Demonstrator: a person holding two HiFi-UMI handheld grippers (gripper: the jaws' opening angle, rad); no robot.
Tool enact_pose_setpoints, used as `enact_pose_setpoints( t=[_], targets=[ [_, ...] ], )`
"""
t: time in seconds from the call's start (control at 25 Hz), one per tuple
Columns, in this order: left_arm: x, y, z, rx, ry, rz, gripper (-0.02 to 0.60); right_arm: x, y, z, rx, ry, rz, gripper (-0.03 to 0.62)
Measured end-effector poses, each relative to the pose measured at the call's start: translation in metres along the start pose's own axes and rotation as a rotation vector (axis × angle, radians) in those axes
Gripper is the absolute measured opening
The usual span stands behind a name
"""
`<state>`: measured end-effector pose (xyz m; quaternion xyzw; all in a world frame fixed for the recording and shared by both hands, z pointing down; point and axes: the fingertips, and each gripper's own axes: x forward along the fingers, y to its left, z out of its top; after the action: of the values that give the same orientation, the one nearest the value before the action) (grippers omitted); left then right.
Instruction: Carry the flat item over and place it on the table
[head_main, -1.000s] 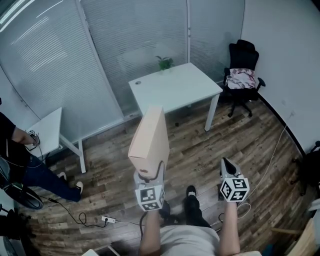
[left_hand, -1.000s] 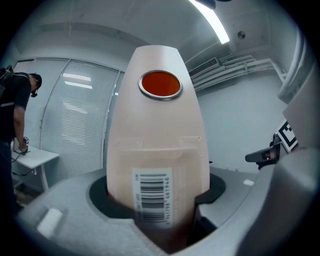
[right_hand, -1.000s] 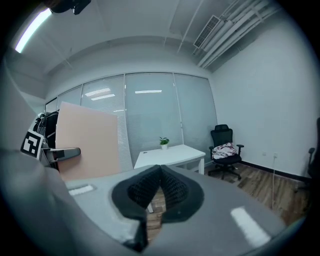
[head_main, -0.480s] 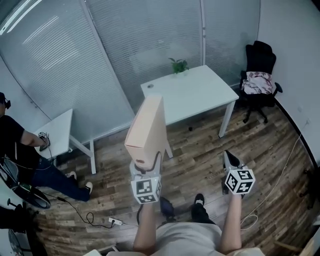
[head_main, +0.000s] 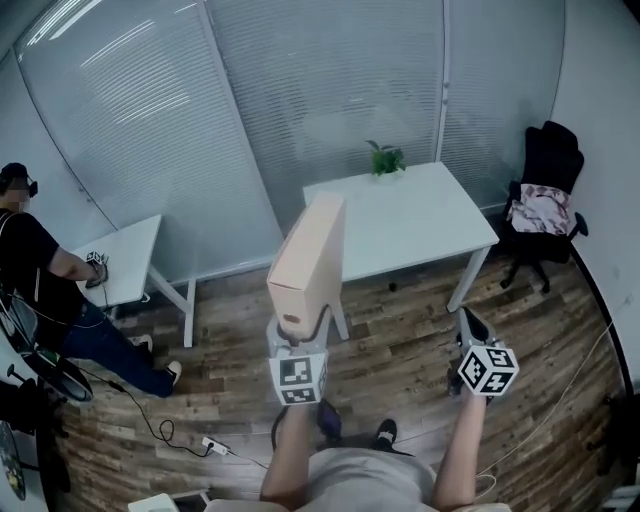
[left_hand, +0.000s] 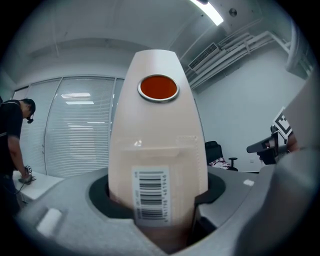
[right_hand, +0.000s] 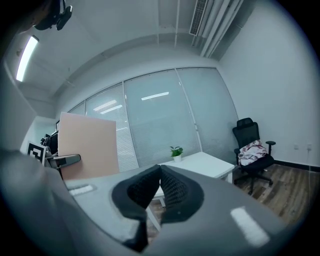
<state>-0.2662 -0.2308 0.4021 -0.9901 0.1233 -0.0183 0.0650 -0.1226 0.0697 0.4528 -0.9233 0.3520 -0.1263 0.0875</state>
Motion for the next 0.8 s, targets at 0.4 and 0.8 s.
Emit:
enact_pose_setpoints(
  t=[0.4, 0.8],
  targets=[
    [0.050, -0.014, -0.003, -0.037, -0.003, 0.063, 0.307, 0.033, -0.060, 0.016, -0.017, 0.020, 0.019, 0.002],
    [0.047, -0.041, -0.005, -0.020, -0.037, 0.055, 0.304, 0.044, -0.110, -0.001, 0.009, 0.052, 0.027, 0.002]
  ],
)
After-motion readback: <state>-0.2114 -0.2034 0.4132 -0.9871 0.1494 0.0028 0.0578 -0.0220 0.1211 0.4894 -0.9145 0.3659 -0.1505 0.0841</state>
